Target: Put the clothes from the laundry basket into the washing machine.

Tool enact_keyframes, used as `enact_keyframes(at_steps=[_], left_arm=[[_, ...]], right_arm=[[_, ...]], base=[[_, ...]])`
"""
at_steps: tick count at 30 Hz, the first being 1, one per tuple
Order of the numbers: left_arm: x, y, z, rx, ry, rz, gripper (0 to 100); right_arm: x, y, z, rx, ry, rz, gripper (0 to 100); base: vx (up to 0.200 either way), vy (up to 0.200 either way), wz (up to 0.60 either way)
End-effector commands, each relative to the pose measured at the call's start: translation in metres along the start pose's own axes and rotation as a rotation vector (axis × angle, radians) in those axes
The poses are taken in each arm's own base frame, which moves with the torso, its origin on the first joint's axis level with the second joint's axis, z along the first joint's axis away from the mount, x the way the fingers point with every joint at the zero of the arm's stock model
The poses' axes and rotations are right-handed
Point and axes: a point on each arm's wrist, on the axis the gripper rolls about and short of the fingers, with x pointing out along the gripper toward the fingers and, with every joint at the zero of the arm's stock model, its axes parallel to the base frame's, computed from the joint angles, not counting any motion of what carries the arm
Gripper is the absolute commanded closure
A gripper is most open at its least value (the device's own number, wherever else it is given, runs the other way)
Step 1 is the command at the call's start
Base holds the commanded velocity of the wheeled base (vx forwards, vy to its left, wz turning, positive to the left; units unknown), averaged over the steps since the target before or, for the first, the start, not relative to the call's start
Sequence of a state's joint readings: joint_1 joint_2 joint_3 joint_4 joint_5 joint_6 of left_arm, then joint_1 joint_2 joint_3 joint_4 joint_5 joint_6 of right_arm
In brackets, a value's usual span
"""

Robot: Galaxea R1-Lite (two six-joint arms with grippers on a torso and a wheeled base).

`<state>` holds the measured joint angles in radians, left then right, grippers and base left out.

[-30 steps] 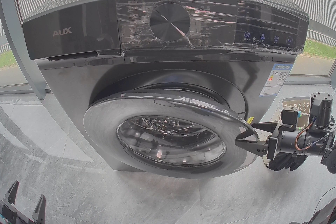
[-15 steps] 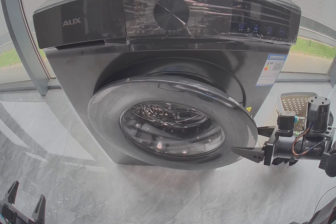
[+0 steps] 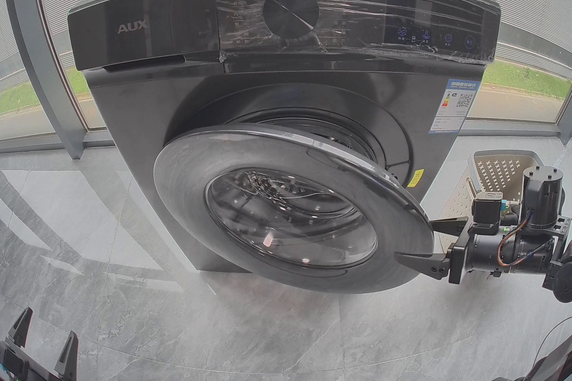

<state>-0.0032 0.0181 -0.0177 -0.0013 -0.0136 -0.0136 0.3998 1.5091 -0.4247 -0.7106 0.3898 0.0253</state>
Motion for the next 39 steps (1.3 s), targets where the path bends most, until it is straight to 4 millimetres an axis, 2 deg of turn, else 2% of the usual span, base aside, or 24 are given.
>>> enact_keyframes(at_steps=[1,6,11,15,21,27,31,32,33,37,39], left_arm=[[0.0,0.0,-0.005,0.0,-0.001,0.001,0],[0.0,0.0,-0.005,0.001,-0.001,0.001,0],[0.0,0.0,-0.005,0.001,-0.001,0.001,0],[0.0,0.0,-0.005,0.001,-0.001,0.0,0],[0.0,0.0,-0.005,0.001,-0.001,0.0,0],[0.0,0.0,-0.005,0.003,-0.001,0.0,0],[0.0,0.0,-0.005,0.003,-0.001,0.0,0],[0.0,0.0,-0.005,0.003,-0.001,0.0,0],[0.0,0.0,-0.005,0.003,-0.001,0.0,0],[0.0,0.0,-0.005,0.003,-0.001,0.0,0],[0.0,0.0,-0.005,0.003,-0.001,0.0,0]], right_arm=[[0.007,0.0,-0.006,0.004,0.03,0.006,0],[0.005,0.01,-0.012,-0.001,0.043,0.038,0],[-0.002,0.01,-0.008,-0.01,0.013,0.029,0],[0.002,0.008,-0.004,-0.011,0.006,0.025,0],[0.012,0.007,-0.012,-0.006,0.036,0.036,0],[0.011,0.018,-0.02,-0.011,0.059,0.077,0],[0.001,0.025,-0.023,-0.021,0.054,0.093,0],[-0.01,0.028,-0.024,-0.031,0.034,0.1,0],[-0.013,0.029,-0.023,-0.032,0.023,0.099,0],[-0.022,0.03,-0.014,-0.037,-0.033,0.095,0],[-0.032,0.034,-0.002,-0.018,-0.097,0.104,0]], base=[[0.0,0.0,0.0],[0.0,0.0,0.0],[0.0,0.0,0.0],[0.0,0.0,0.0],[-0.2,0.0,0.0],[0.0,0.0,0.0],[0.0,0.0,0.0],[0.0,0.0,0.0],[0.0,0.0,0.0],[0.0,0.0,0.0],[0.0,0.0,0.0]])
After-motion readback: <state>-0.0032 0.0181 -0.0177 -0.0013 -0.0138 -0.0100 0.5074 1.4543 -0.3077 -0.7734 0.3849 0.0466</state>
